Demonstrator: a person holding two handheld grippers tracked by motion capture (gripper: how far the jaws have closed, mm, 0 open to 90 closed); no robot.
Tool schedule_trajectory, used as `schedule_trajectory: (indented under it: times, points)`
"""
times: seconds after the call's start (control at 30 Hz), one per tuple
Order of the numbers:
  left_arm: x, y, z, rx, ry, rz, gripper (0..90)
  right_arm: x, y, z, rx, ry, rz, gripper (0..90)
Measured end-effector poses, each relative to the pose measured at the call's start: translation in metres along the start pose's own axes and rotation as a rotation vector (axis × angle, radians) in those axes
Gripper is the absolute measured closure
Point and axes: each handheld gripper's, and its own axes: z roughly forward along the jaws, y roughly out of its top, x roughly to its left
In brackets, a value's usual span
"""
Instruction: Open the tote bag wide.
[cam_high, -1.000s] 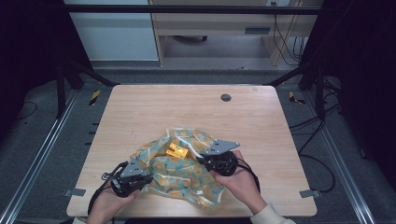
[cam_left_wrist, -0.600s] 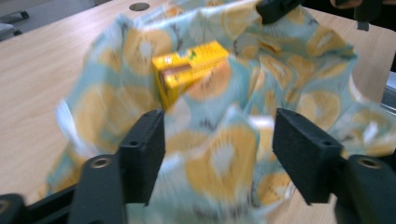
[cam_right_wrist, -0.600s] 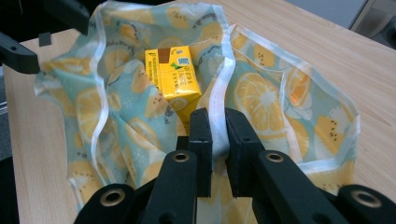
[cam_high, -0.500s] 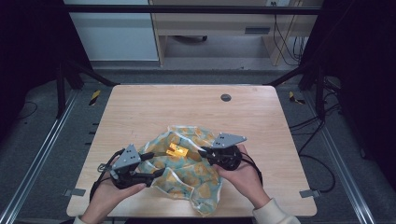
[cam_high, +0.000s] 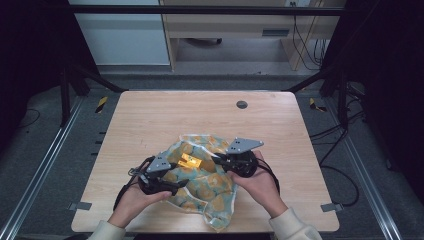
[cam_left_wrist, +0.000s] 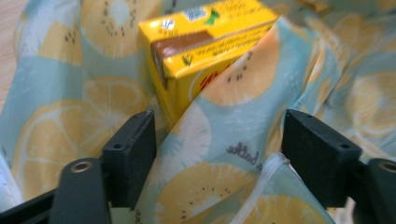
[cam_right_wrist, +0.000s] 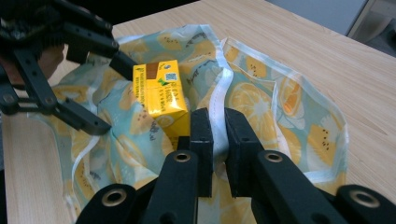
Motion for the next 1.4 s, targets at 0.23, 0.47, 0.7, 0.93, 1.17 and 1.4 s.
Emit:
schedule_trajectory:
  times: [0.23, 0.47, 0.7, 0.93, 1.17, 1.4]
  points:
    - [-0.008, -0.007, -0.009, 0.018, 0.059, 0.045, 64.8, -0.008, 0.002, 0.001, -0.013, 0.002, 0.019, 83.7]
    - [-0.018, -0.006, -0.027, -0.024, 0.098, 0.091, 86.6, -0.017, 0.008, 0.003, -0.025, -0.013, 0.033, 84.0]
    - [-0.027, -0.014, -0.032, 0.009, 0.023, 0.180, 89.2, -0.031, 0.008, 0.017, -0.007, -0.026, 0.054, 84.3]
    - [-0.029, -0.019, -0.027, 0.062, -0.014, 0.227, 89.9, -0.043, 0.003, 0.029, 0.024, -0.044, 0.073, 84.6]
    - [-0.029, -0.027, -0.021, 0.139, -0.029, 0.241, 89.8, -0.053, -0.007, 0.033, 0.047, -0.063, 0.092, 84.8]
    - [-0.026, -0.032, -0.018, 0.170, -0.017, 0.207, 89.8, -0.064, -0.021, 0.037, 0.065, -0.085, 0.133, 85.1]
